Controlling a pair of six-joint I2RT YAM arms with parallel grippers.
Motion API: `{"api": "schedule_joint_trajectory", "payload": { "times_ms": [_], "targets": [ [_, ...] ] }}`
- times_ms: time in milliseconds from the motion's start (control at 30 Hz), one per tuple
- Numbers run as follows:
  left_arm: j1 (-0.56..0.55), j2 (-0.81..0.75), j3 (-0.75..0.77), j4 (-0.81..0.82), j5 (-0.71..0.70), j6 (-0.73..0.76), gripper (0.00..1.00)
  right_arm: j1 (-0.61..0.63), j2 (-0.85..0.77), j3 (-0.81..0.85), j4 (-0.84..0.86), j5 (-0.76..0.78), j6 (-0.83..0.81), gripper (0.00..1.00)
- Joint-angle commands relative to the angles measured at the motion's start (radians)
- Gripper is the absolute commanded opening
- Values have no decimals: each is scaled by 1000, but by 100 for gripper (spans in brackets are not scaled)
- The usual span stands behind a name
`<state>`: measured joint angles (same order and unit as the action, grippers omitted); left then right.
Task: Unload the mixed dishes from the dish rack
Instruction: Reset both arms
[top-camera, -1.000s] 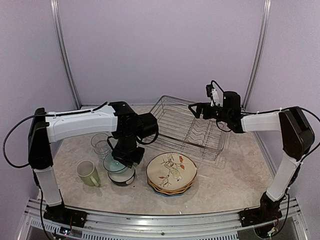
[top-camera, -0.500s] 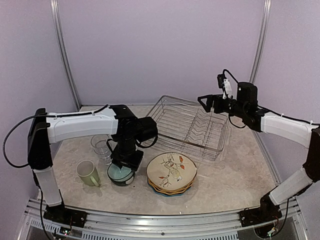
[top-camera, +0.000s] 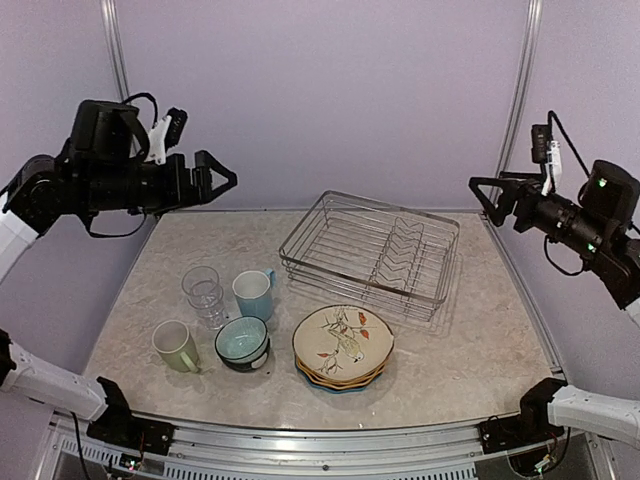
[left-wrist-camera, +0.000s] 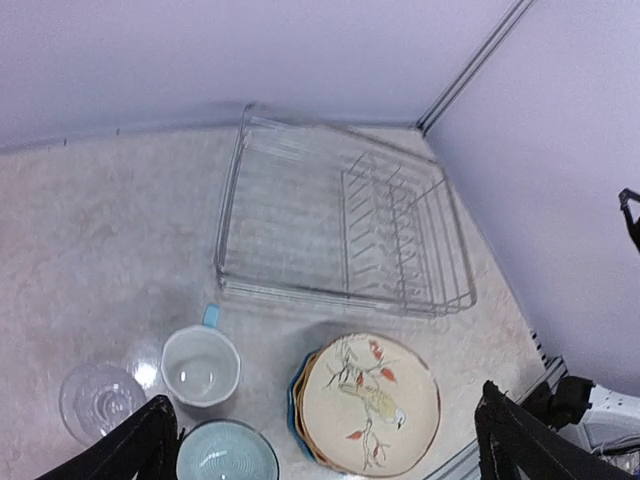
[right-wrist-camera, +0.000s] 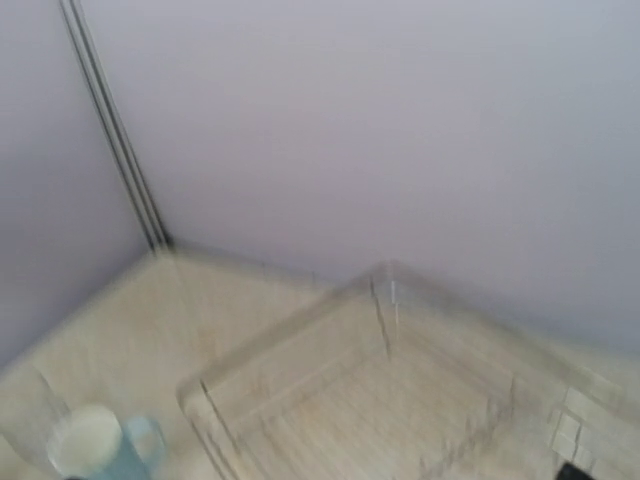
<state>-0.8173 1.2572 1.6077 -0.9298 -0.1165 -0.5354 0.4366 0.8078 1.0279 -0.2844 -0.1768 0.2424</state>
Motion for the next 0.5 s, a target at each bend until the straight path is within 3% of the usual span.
{"api": "schedule_joint_trajectory", "payload": {
  "times_ms": [0, 367, 467],
  "targets": [
    [37, -159, -47, 287, 28, 154, 99, 9, -128, 106, -161, 45, -23, 100],
    [56, -370, -137, 419, -48, 210, 99, 8, -245, 138, -147, 9, -22, 100],
    [56, -379, -134, 418, -43, 208, 99, 7, -240, 155, -187, 84, -27, 100]
  ]
}}
